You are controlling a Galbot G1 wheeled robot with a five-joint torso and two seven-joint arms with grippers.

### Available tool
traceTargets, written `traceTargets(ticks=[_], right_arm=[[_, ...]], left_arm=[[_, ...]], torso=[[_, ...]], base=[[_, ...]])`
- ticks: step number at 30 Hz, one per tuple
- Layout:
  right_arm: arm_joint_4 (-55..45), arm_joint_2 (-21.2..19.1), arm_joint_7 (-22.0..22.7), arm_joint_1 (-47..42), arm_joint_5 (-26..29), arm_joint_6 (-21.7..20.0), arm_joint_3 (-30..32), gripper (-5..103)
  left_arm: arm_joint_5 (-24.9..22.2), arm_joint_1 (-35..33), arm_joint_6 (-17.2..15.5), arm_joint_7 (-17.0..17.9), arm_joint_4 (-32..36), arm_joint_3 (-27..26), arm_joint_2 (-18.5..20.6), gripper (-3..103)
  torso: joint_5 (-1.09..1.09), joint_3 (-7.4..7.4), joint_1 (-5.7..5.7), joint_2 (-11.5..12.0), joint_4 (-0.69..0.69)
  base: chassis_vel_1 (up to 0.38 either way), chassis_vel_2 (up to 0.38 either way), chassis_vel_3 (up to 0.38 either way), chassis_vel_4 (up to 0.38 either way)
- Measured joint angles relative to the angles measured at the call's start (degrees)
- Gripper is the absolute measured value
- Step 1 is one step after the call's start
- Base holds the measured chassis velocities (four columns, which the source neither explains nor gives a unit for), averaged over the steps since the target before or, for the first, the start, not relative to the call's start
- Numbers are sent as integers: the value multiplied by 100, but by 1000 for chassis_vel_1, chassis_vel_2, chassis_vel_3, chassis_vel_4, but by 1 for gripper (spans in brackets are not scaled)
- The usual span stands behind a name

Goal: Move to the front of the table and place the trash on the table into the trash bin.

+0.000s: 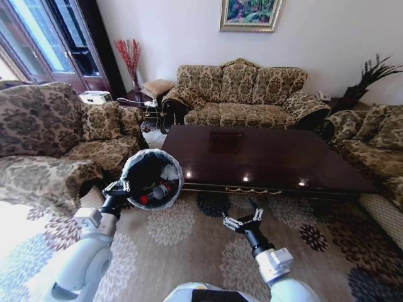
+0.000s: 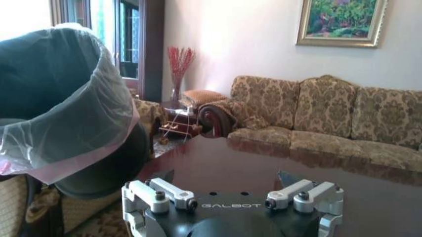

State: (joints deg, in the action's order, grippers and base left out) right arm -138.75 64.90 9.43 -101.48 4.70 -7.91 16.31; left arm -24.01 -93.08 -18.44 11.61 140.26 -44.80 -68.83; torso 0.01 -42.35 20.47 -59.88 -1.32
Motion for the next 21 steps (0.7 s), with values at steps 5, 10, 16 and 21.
traceTargets(ticks=[5, 10, 16, 21], right_arm=[[-6, 15, 0, -20, -18, 0, 8, 100], [-13, 23, 0, -39, -34, 2, 14, 100], [-2, 20, 7, -39, -25, 91, 60, 100], [21, 19, 33, 1, 108, 97, 240, 100]], left_arm=[[12, -13, 0, -9, 2, 22, -19, 0], [21, -44, 0, -21, 17, 33, -41, 0], [30, -101, 0, -44, 23, 73, -53, 0], [74, -341, -2, -349, -7, 341, -74, 0]], torso=[[-2, 0, 0, 0, 1], [0, -1, 1, 0, 0], [0, 0, 0, -1, 1], [0, 0, 0, -1, 1]], base=[[264, -266, -269, 262], [233, -246, -224, 251], [184, -214, -192, 190], [66, -74, -36, 57]])
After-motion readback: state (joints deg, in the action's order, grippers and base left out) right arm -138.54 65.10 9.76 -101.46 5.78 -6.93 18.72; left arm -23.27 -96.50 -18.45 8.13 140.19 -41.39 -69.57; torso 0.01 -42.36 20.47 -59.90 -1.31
